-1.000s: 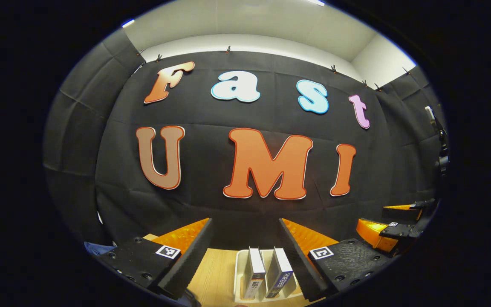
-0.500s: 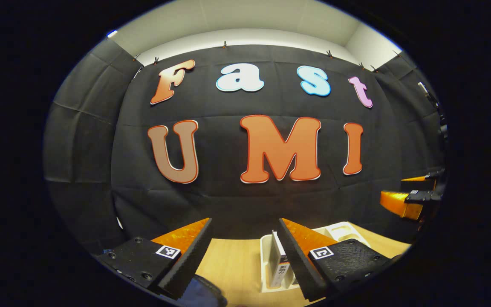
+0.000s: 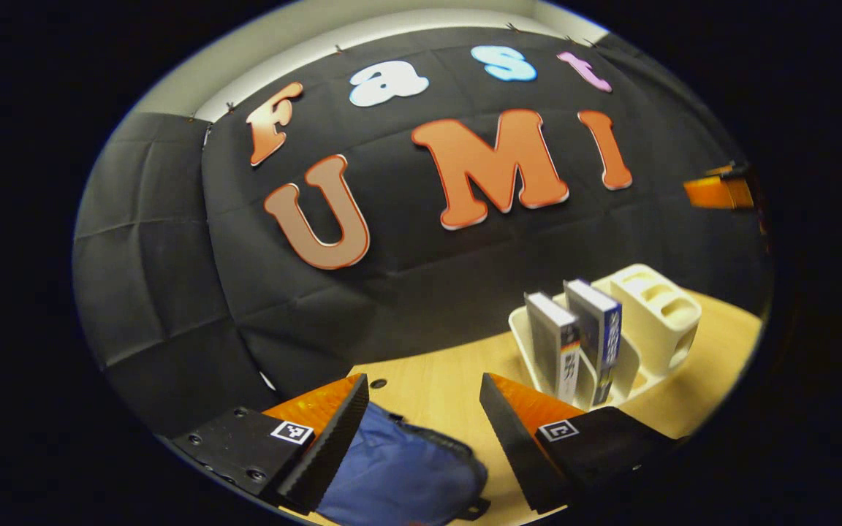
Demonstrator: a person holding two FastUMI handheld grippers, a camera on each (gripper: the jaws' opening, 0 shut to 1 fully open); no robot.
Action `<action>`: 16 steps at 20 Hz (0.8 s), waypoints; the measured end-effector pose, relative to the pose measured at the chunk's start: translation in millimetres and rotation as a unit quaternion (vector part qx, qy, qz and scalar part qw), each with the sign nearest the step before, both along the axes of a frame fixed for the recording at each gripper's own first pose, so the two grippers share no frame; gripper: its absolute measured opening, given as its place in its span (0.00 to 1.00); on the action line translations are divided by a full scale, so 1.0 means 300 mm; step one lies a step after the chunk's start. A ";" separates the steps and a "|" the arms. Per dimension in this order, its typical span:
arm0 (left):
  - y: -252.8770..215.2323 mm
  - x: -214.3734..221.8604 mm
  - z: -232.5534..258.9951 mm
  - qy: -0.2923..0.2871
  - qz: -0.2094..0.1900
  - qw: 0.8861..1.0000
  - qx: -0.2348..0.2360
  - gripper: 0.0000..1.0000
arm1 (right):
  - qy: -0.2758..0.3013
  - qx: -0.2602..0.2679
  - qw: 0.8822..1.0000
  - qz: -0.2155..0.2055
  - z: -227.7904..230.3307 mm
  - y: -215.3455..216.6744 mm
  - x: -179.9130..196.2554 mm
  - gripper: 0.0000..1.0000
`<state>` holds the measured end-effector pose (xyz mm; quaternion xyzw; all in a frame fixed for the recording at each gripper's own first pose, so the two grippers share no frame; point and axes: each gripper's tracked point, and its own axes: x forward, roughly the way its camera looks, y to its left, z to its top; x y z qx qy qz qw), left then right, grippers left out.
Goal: Open the schoolbag, grab two books from the bookshelf and put them into the schoolbag.
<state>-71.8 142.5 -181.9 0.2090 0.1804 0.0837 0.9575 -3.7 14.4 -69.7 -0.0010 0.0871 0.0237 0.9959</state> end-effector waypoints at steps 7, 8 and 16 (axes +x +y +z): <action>0.038 -0.182 -0.400 0.153 -0.021 0.985 0.075 0.96 | 0.047 -0.012 0.999 -0.008 -0.126 -0.058 -0.019 0.96; 0.038 -0.214 -0.444 0.175 -0.022 0.981 0.079 0.97 | 0.054 -0.015 0.998 -0.012 -0.140 -0.073 -0.019 0.96; 0.089 -0.339 -0.655 0.267 -0.007 0.953 0.145 0.97 | 0.074 -0.026 0.996 -0.038 -0.163 -0.167 -0.016 0.96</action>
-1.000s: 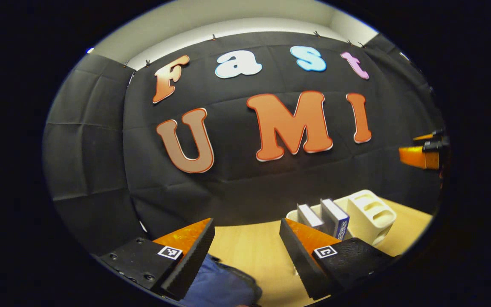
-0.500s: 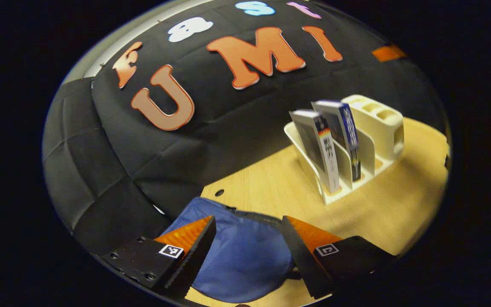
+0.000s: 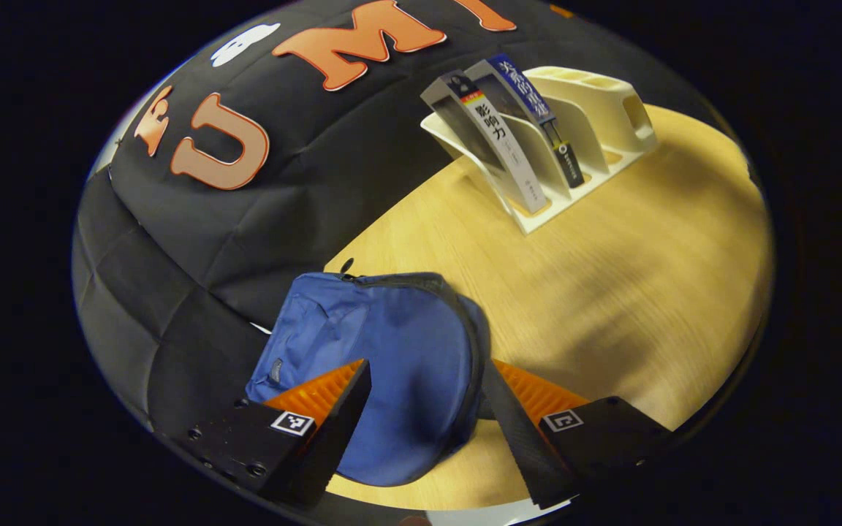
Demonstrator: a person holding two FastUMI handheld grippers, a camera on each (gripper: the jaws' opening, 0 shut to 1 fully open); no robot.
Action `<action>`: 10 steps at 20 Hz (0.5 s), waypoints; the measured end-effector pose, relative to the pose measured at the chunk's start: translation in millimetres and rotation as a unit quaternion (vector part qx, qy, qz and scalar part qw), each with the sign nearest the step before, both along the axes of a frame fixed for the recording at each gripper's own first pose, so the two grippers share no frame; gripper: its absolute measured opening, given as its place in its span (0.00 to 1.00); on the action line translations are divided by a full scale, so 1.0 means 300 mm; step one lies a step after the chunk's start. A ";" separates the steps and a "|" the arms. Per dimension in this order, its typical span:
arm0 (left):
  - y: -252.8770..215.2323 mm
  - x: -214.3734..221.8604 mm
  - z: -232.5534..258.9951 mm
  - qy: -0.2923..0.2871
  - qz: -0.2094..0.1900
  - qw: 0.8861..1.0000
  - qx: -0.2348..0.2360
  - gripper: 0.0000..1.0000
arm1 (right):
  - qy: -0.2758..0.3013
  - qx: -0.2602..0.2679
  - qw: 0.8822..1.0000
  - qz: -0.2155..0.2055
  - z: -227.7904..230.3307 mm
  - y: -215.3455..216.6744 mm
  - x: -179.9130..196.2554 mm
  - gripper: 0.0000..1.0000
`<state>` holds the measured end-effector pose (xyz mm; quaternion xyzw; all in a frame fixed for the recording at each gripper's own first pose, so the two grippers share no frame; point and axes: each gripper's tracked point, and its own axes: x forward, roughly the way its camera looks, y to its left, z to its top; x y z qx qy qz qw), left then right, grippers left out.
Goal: Open the schoolbag, grab two books from the bookshelf and put them into the schoolbag.
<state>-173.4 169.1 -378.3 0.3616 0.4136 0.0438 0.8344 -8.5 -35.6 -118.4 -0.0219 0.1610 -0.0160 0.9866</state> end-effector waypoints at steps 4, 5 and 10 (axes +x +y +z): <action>0.053 -0.039 -0.076 0.031 0.018 0.999 0.027 0.97 | 0.003 -0.004 1.000 0.005 -0.005 0.017 -0.004 0.96; 0.063 -0.046 -0.083 0.035 0.024 0.999 0.033 0.97 | 0.003 -0.006 1.000 0.008 -0.005 0.022 -0.004 0.96; 0.073 -0.015 -0.025 0.021 0.025 0.998 0.062 0.95 | 0.001 -0.008 1.000 0.018 0.000 0.040 0.004 0.96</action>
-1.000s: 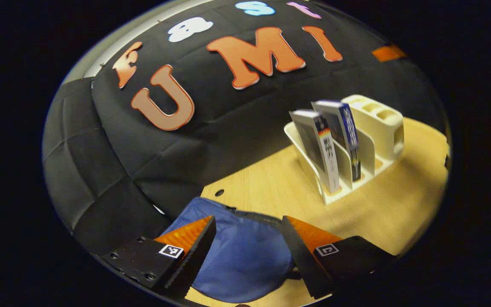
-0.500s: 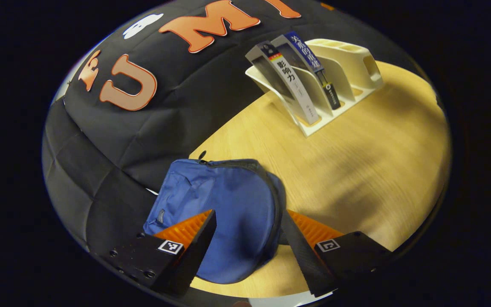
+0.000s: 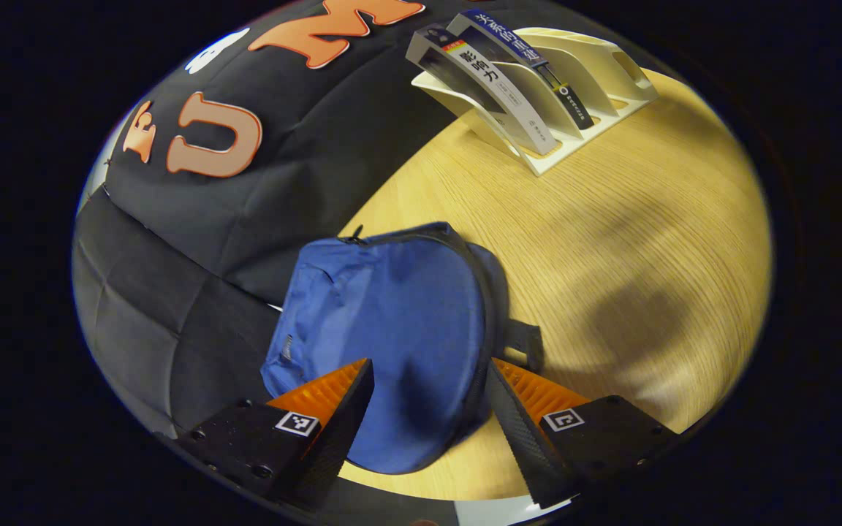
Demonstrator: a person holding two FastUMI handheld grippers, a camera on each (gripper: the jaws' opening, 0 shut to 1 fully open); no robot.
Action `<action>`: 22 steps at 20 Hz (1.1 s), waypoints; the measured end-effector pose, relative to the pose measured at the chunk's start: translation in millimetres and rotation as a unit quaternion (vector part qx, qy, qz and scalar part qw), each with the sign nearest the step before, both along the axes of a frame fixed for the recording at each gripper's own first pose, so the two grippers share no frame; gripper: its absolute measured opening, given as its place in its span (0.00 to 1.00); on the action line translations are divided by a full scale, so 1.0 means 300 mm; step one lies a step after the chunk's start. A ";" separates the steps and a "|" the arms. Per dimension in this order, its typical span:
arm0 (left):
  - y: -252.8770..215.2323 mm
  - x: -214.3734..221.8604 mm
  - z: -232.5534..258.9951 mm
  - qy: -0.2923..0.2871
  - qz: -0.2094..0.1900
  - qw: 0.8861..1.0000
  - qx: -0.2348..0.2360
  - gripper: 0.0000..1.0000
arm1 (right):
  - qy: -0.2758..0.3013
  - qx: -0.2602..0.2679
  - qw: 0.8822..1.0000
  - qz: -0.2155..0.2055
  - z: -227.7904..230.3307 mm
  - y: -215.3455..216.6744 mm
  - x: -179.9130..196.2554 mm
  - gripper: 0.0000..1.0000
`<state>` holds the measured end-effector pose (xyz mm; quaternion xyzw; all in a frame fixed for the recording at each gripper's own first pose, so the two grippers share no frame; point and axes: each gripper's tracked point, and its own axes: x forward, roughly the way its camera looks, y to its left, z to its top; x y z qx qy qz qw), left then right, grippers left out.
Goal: Open the schoolbag, grab two books from the bookshelf and put them into the schoolbag.
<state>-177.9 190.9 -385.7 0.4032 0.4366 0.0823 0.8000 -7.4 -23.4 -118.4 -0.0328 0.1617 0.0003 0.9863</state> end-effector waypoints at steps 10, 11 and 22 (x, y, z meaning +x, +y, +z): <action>-0.009 0.016 -0.005 0.038 0.010 0.999 -0.025 0.40 | -0.002 0.007 1.000 -0.001 -0.006 -0.006 0.004 0.96; -0.008 0.019 0.001 0.044 0.014 0.998 -0.033 0.15 | -0.001 0.008 1.000 -0.001 -0.007 -0.003 0.003 0.96; 0.107 0.187 0.383 -0.037 0.048 0.992 -0.108 0.04 | 0.002 0.027 0.999 0.046 0.025 0.137 0.021 0.96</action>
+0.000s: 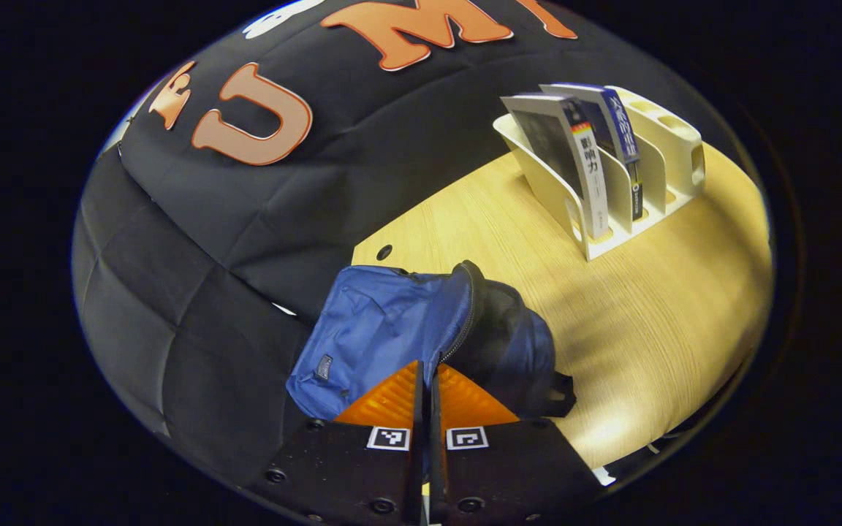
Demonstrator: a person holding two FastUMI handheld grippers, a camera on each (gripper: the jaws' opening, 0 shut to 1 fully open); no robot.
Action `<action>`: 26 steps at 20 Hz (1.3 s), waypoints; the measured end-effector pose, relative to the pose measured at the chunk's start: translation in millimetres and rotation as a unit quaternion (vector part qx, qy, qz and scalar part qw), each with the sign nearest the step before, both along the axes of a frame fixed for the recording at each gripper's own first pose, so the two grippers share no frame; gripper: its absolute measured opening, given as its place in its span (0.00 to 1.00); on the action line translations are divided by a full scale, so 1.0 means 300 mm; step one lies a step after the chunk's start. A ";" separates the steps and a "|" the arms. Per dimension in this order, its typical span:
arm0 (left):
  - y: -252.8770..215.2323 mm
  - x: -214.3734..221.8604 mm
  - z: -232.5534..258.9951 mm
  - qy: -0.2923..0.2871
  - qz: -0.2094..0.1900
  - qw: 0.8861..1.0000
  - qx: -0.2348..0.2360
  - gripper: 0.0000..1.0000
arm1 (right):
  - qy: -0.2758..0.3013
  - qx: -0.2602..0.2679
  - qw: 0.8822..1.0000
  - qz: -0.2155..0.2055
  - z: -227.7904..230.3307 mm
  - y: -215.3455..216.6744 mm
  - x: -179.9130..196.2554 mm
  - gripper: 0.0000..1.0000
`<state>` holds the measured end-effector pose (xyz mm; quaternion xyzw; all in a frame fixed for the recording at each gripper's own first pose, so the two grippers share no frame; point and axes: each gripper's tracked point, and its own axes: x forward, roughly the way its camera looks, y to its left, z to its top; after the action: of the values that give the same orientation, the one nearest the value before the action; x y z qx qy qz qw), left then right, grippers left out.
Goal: Open the schoolbag, grab two books from the bookshelf and put them into the schoolbag.
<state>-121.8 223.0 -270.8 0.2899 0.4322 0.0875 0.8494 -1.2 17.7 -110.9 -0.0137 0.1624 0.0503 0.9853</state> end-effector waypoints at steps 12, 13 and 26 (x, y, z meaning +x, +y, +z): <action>0.125 0.198 0.269 -0.041 -0.008 0.994 -0.097 0.04 | 0.077 0.040 0.987 0.136 0.068 0.421 0.078 0.96; 0.138 0.206 0.285 -0.040 -0.012 0.994 -0.104 0.04 | 0.092 0.043 0.984 0.145 0.058 0.461 0.090 0.96; 0.230 0.262 0.316 -0.031 -0.029 0.984 -0.171 0.03 | 0.324 0.050 0.940 0.096 -0.182 0.805 0.403 0.97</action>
<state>-43.2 292.1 -176.1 0.1496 0.4058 -0.0031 0.9016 119.6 259.2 -165.5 0.0375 0.4683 0.1548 0.8691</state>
